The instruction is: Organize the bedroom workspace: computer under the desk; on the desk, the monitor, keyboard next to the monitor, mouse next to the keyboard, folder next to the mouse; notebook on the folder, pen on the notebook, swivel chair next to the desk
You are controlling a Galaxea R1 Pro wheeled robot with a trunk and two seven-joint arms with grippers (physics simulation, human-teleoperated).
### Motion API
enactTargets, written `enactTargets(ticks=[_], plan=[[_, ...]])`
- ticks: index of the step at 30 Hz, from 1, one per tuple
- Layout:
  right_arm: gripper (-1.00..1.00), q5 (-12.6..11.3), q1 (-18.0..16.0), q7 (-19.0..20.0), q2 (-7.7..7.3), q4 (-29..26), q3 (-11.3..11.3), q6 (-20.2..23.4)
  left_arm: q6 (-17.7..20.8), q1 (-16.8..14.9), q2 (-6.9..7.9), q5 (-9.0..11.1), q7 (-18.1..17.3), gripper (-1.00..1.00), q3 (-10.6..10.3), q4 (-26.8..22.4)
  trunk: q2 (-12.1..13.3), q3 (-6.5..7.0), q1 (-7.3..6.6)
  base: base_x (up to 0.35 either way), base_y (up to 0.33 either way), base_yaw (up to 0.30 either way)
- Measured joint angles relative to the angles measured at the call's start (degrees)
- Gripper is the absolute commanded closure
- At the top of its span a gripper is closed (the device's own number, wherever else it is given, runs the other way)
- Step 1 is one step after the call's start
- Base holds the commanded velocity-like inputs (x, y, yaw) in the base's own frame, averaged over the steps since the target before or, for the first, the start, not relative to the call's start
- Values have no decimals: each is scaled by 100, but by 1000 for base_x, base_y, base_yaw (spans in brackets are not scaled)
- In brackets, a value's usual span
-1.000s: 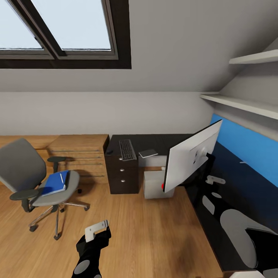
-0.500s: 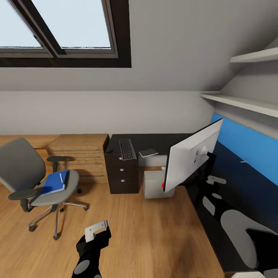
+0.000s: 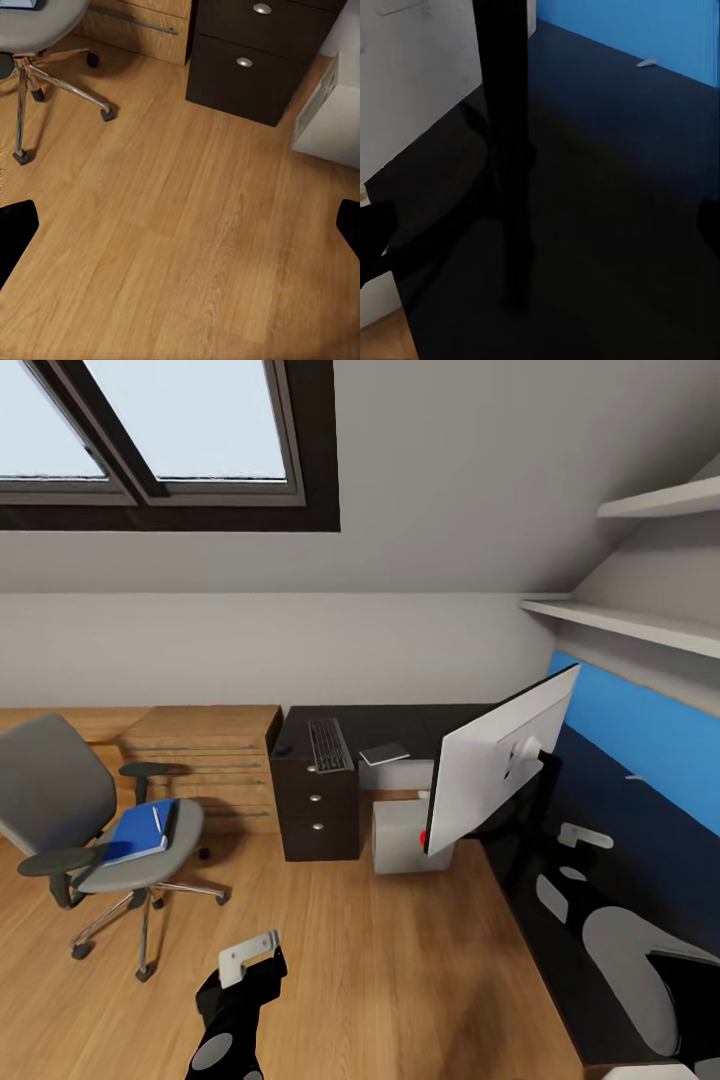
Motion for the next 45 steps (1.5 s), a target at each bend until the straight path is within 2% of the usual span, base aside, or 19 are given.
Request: enactTargets(ticks=[8, 31, 35, 36, 38, 40, 41, 45], plan=[[-100, 1, 0, -92, -21, 18, -2, -11, -1, 0, -6, 3, 132, -100, -1, 0, -321, -144, 176, 0, 0, 0], [-100, 9, -2, -107, -33, 25, 0, 20, -1, 0, -7, 4, 156, -100, -9, 0, -1245, -558, 681, 0, 0, 0], [-100, 23, -1, -55, -87, 29, 4, 52, -1, 0, -7, 9, 156, -100, -16, 6, -1406, -630, 769, 0, 0, 0], [-100, 35, -1, -23, -97, 29, 6, 55, -1, 0, -7, 8, 156, -100, -17, 7, -1446, -648, 791, 0, 0, 0], [-100, 179, 0, 494, -257, 114, 32, 7, 0, 0, -7, 4, 155, -100, -18, 8, -1526, -684, 835, 0, 0, 0], [-100, 207, -2, 732, -353, 202, 37, -43, 0, 0, -7, 4, 155, -100, -18, 8, -1606, -720, 879, 0, 0, 0], [-100, 222, -1, 1036, -479, 329, 28, -207, -1, 0, -7, 3, 155, -100, -19, 8, -1647, -738, 901, 0, 0, 0], [-100, 228, 0, 1205, -553, 417, 44, -444, -1, 0, -7, 3, 155, -100, -25, 8, -1807, -809, 989, 0, 0, 0]])
